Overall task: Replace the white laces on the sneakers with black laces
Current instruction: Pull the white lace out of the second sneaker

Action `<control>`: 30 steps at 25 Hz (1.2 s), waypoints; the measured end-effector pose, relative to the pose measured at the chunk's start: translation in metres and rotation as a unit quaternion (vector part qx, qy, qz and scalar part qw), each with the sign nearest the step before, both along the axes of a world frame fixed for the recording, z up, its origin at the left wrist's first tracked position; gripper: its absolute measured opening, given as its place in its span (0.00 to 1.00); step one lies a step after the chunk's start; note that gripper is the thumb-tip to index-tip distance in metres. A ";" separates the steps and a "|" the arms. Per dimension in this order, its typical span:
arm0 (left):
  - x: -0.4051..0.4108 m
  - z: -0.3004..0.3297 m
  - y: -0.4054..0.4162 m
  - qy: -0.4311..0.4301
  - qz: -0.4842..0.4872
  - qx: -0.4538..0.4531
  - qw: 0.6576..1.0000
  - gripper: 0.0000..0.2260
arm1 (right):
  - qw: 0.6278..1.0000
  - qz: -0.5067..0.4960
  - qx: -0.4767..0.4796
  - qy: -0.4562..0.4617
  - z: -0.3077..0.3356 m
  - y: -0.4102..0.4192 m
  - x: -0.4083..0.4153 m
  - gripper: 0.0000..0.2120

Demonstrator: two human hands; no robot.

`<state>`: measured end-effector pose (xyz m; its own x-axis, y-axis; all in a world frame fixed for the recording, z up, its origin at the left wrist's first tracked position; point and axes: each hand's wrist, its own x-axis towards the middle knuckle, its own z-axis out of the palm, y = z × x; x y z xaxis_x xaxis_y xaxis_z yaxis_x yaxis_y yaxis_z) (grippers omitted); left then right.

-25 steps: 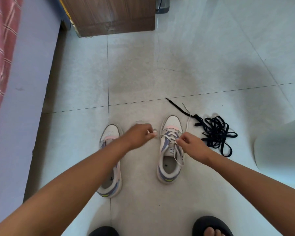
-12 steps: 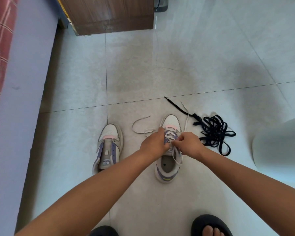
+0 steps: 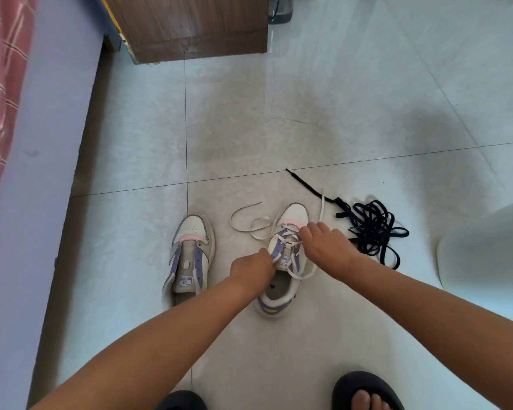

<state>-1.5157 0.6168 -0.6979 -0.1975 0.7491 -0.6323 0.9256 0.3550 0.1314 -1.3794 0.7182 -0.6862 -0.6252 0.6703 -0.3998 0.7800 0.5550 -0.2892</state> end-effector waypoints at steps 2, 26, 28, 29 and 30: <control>0.001 0.000 0.000 0.000 0.012 -0.005 1.000 0.11 | 0.997 -0.056 -0.057 0.004 -0.001 -0.010 -0.009 0.10; -0.001 0.006 -0.005 0.013 -0.006 -0.043 0.999 0.11 | 0.944 -0.222 0.151 -0.193 0.025 0.117 0.042 0.11; -0.001 0.003 -0.005 0.002 0.016 -0.060 0.998 0.11 | 0.935 -0.248 0.185 -0.172 0.028 0.127 0.047 0.11; -0.002 0.003 -0.007 -0.001 0.026 -0.070 0.997 0.11 | 0.932 -0.266 0.193 -0.154 0.033 0.135 0.051 0.12; -0.005 0.004 -0.010 -0.004 0.030 -0.073 0.997 0.12 | 0.934 -0.271 0.185 -0.139 0.041 0.144 0.055 0.12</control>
<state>-1.5202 0.6071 -0.6943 -0.2346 0.6358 -0.7353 0.9010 0.4262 0.0810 -1.3249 0.8621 -0.6450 -0.0615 0.9829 -0.1738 0.9919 0.0796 0.0993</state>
